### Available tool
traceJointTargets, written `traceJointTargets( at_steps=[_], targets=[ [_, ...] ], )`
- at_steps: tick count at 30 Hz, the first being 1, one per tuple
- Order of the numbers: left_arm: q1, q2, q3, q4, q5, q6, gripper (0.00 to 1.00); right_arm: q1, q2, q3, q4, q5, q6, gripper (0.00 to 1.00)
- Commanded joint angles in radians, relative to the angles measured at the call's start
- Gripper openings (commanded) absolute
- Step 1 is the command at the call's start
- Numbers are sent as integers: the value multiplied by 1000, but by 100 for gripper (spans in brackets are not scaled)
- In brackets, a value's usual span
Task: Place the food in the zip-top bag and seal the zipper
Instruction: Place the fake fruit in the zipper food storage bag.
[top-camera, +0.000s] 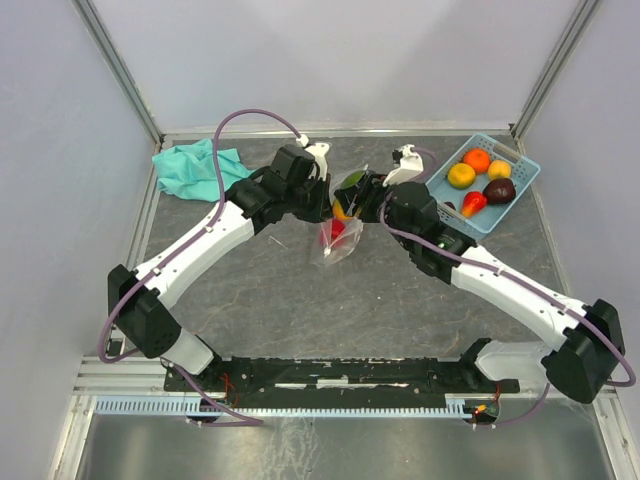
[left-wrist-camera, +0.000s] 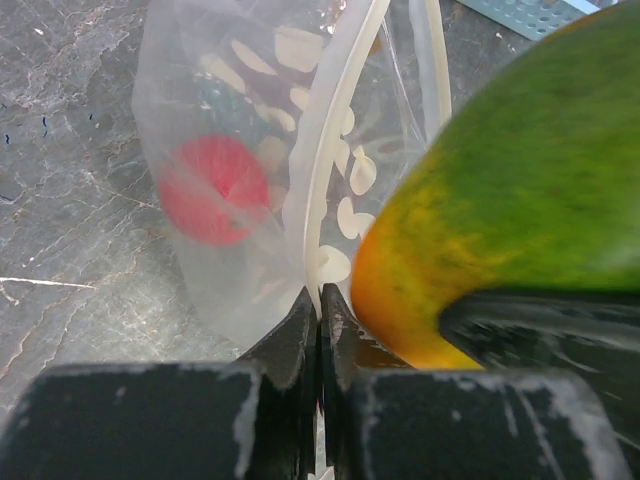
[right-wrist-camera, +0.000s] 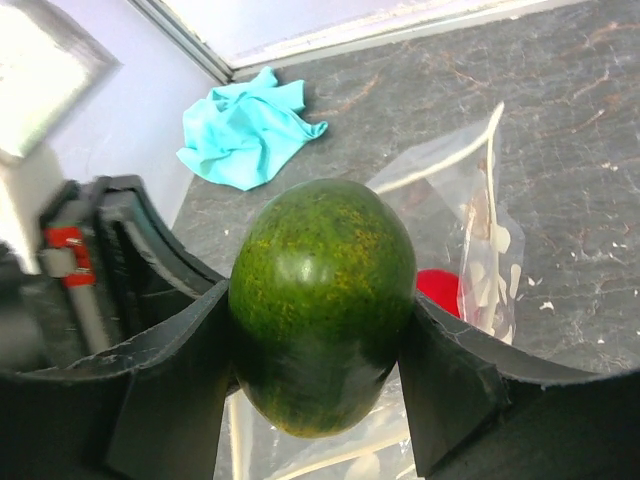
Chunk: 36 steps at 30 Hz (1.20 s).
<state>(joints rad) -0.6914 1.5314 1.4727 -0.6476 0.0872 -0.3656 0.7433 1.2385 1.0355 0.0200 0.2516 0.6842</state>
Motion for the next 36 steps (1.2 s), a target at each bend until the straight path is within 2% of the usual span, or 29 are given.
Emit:
traceJointTargets(
  at_steps=[1,7,13,16,26,30,36],
  targets=[
    [0,-15,18,63,22,-42,3,19,31,-50,138,103,-5,38],
    [0,-23,4,73,22,-48,3,25,66,-107,166,133,-11,40],
    [0,-25,-3,80,26,-53,3,25,114,-87,104,96,-39,47],
    [0,-25,-5,81,30,-53,3,25,137,-59,58,92,-49,54],
    [0,-33,-24,82,31,-56,3,24,164,15,-23,86,-75,84],
    [0,-35,-28,78,30,-56,3,24,154,61,-86,74,-103,87],
    [-1,-34,-25,69,17,-49,3,24,97,124,-214,74,-205,87]
  ],
)
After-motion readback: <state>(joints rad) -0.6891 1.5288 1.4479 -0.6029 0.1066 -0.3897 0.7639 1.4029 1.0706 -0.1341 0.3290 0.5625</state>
